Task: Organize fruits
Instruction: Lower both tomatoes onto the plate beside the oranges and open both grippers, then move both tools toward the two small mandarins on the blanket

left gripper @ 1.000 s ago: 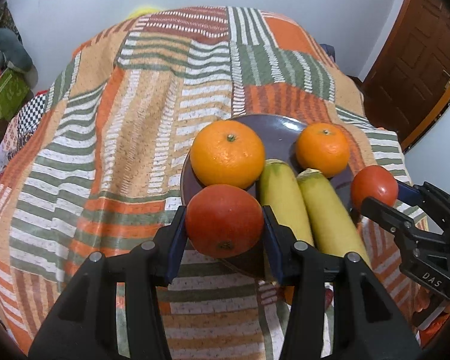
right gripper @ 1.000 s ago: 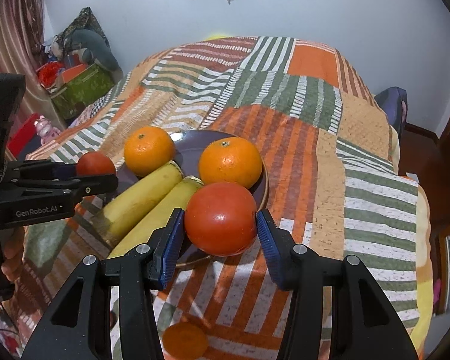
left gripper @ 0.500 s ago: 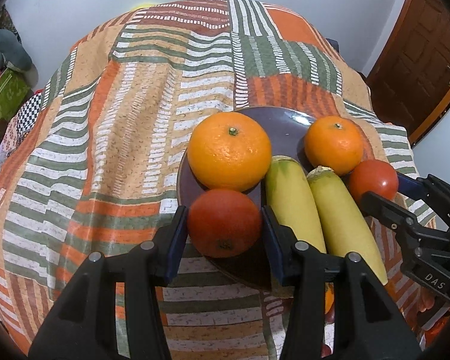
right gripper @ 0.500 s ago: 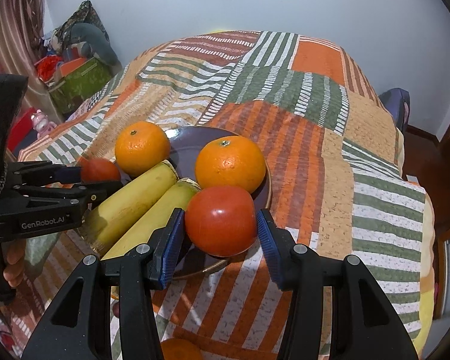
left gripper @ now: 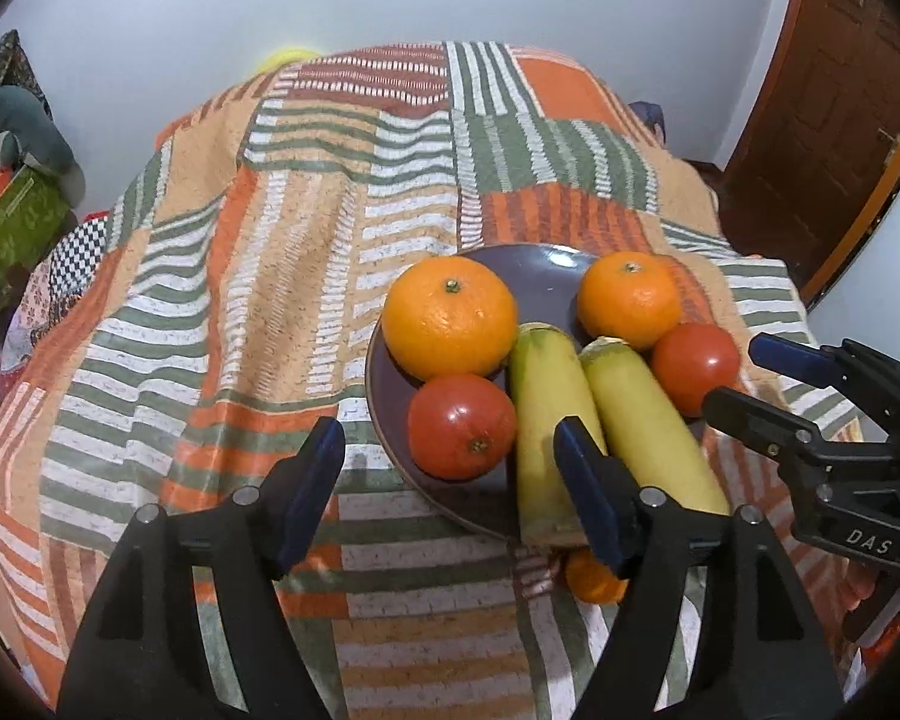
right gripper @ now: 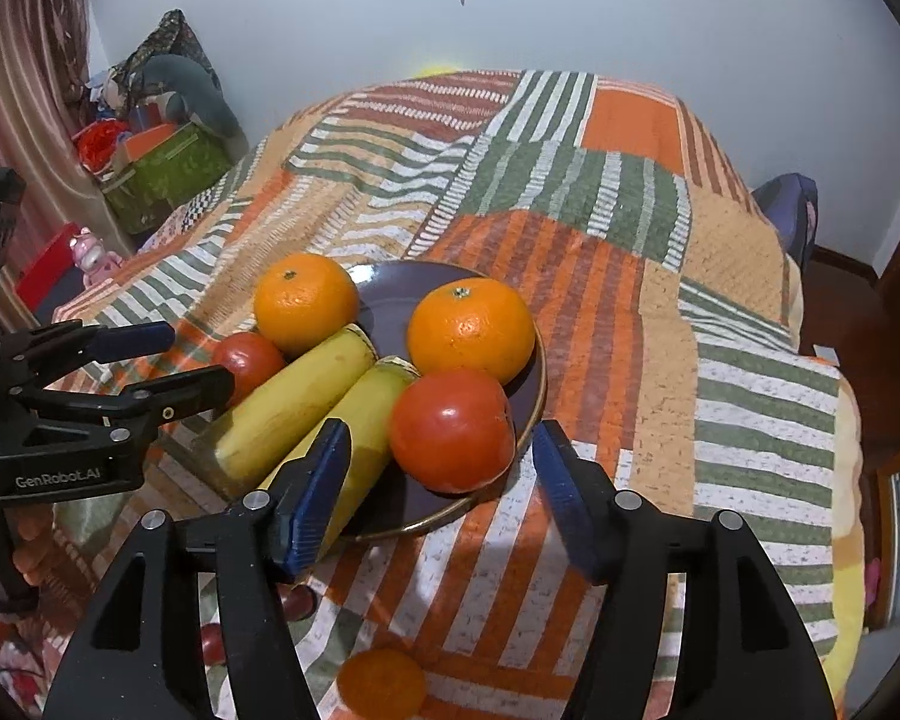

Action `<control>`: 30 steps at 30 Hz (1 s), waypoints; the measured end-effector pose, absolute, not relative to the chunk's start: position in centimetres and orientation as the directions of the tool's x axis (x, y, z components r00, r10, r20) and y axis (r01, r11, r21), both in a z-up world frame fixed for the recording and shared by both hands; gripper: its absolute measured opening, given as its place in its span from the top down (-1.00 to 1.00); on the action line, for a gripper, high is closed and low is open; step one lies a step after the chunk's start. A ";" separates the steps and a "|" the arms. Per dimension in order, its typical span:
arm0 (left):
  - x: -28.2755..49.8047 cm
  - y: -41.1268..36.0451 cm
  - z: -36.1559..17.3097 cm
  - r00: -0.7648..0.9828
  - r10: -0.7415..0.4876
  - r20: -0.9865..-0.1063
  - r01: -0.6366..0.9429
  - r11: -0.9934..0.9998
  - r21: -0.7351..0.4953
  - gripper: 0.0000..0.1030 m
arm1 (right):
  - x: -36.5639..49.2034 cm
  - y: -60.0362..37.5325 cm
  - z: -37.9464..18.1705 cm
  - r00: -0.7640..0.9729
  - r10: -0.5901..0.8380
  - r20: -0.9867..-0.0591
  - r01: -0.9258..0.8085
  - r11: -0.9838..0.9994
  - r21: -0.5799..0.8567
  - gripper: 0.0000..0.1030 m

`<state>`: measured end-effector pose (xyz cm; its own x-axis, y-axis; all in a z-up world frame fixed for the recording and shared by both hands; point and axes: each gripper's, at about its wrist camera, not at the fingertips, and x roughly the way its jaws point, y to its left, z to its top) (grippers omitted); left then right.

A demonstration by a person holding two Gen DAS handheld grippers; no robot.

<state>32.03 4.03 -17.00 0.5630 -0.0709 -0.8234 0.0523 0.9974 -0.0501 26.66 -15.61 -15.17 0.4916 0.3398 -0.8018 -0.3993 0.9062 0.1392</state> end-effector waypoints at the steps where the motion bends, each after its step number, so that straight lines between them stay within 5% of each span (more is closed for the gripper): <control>1: 31.8 4.0 -16.7 0.569 -0.071 -0.819 0.053 0.997 -0.049 -0.40 | 26.5 -15.7 -15.0 0.494 0.343 -0.799 -0.398 0.906 0.143 -0.16; 13: 26.0 3.9 -12.4 0.624 -0.093 -0.776 0.085 0.995 -0.051 -0.49 | 22.3 -17.6 -13.2 0.509 0.339 -0.791 -0.378 0.914 0.149 -0.17; 30: 22.8 1.9 -14.8 0.567 -0.170 -0.806 0.118 0.985 -0.124 -0.49 | 18.3 -18.2 -15.8 0.436 0.345 -0.831 -0.377 0.909 0.180 -0.16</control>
